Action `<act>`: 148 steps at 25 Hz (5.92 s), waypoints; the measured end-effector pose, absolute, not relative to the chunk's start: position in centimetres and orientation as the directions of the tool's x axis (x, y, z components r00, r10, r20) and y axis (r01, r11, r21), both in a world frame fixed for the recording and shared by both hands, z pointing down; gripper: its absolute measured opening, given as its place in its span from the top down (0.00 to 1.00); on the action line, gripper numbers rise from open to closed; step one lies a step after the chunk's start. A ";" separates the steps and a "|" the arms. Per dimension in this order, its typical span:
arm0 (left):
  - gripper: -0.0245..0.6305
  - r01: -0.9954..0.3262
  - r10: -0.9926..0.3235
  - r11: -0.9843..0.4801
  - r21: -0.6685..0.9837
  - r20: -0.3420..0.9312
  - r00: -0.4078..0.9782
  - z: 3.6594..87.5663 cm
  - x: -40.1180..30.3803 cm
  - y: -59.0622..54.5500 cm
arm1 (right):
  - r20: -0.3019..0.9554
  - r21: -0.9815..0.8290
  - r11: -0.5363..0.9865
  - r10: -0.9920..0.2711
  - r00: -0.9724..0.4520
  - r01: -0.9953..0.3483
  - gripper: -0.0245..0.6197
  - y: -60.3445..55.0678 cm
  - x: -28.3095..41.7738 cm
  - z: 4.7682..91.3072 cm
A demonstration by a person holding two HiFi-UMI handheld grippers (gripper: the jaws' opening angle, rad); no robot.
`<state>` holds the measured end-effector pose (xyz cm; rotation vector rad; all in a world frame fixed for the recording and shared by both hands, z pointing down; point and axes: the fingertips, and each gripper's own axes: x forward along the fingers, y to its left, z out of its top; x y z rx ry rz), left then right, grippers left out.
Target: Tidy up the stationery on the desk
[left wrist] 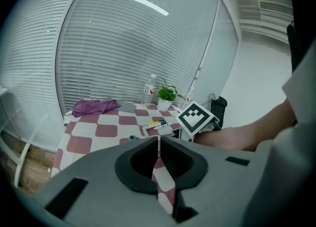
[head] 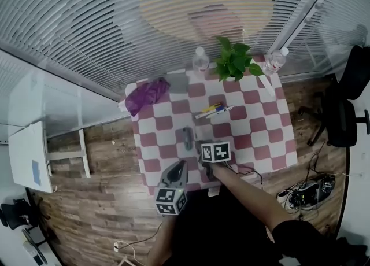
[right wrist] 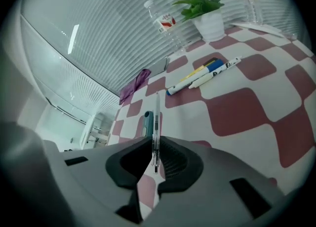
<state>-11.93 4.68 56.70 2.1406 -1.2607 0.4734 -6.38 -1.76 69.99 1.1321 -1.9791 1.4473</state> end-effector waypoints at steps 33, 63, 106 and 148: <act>0.90 -0.858 -0.647 -0.381 0.344 0.564 0.514 56.9 -11.3 4.2 | 0.749 -0.243 0.498 -0.449 -0.487 -0.832 0.81 -5.9 1.6 68.5; 0.90 -0.928 -0.707 -0.202 0.312 0.610 0.359 57.0 -7.6 7.6 | 0.905 0.105 0.972 -0.180 -0.385 -0.209 0.81 -12.9 7.1 72.6; 0.90 -0.807 -0.593 -0.451 0.381 0.547 0.591 57.1 -14.8 2.4 | 0.841 -0.384 0.090 -0.376 -0.389 -0.919 0.84 -2.3 -6.2 72.1; 0.90 -0.882 -0.665 -0.276 0.383 0.587 0.463 57.9 -11.1 4.5 | 0.937 0.264 0.963 -0.243 -0.252 0.050 0.75 -14.8 0.6 72.7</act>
